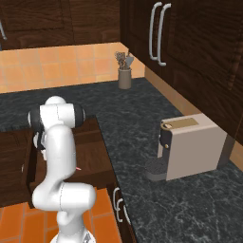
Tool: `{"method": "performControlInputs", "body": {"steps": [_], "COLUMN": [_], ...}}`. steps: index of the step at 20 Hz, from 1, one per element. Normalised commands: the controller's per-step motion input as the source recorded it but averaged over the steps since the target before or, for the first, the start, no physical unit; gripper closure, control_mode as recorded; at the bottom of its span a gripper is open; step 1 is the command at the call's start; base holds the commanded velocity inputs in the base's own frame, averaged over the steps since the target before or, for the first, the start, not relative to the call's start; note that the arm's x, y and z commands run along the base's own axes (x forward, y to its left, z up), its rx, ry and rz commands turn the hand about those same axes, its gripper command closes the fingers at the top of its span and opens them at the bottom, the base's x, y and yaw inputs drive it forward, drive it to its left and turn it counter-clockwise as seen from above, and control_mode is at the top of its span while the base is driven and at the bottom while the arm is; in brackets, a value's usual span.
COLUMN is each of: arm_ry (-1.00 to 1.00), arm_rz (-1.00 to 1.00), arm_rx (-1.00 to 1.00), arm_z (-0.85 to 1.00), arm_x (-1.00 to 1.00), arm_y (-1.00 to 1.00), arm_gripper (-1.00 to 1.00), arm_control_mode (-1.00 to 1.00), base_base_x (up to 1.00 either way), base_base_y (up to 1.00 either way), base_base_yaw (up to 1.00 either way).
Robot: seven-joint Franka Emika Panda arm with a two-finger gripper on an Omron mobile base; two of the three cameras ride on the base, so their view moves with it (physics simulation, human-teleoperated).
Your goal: Take a straw from the drawer in front and place it inside the glass cup on the dining counter.
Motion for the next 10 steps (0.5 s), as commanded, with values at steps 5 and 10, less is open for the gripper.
{"method": "performControlInputs", "body": {"steps": [5, 10], "arm_ry": [0.00, 0.00], "arm_rz": [0.04, 0.02], "arm_rx": [-0.01, 0.00], "arm_z": [-0.26, -0.22], "arm_x": [0.14, 0.30], "arm_y": [0.07, 0.00], "arm_gripper": [-1.00, -1.00], "arm_control_mode": [-1.00, -1.00], "base_base_x": [0.00, 0.00], "base_base_y": [0.00, 0.00], "base_base_yaw": [0.00, 0.00]}}
